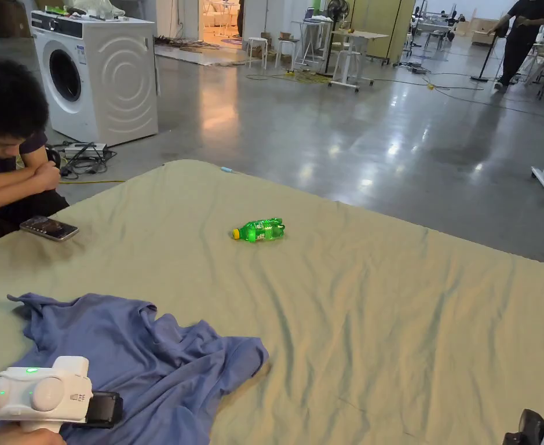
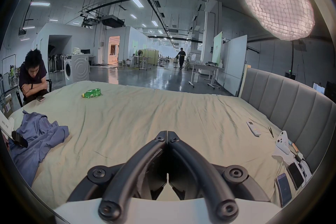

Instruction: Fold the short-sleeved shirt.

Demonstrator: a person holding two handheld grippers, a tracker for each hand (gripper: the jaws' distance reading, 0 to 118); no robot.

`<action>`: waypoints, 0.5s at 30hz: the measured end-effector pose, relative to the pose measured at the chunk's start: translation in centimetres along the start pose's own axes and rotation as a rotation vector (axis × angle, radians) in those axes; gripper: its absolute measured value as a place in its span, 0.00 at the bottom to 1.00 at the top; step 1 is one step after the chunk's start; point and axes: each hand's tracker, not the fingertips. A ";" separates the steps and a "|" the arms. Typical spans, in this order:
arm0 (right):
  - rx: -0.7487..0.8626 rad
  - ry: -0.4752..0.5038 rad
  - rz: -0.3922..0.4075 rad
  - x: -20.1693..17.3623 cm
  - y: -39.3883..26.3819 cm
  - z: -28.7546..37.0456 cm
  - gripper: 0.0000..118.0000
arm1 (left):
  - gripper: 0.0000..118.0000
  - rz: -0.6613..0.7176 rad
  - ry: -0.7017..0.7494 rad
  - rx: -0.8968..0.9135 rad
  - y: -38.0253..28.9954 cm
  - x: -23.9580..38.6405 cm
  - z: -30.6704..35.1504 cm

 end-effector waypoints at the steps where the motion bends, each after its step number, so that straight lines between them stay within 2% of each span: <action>1: -0.003 0.005 0.006 -0.1 0.0 0.0 0.00 | 0.90 -0.074 0.037 0.011 -0.1 0.7 0.1; 2: -0.002 0.007 0.010 -0.3 -0.1 0.1 0.00 | 0.87 -0.077 0.062 0.031 0.0 1.5 0.4; 5: 0.009 0.015 0.025 -0.4 -0.5 -0.1 0.00 | 0.62 -0.143 0.037 0.061 -0.2 2.4 1.0; 7: 0.012 0.023 0.041 -0.5 -0.6 -0.3 0.00 | 0.34 -0.173 0.022 0.079 -0.6 2.8 1.5; 8: 0.009 0.024 0.038 -0.6 -0.7 -0.4 0.00 | 0.11 -0.180 0.034 0.089 -0.7 2.9 1.6; 9: 0.010 0.026 0.041 -0.7 -0.8 -0.4 0.00 | 0.04 -0.195 0.081 0.106 -0.5 1.9 0.6; 15: 0.060 0.053 0.051 -1.1 -0.3 1.0 0.00 | 0.04 -0.054 0.018 0.200 0.5 0.0 1.8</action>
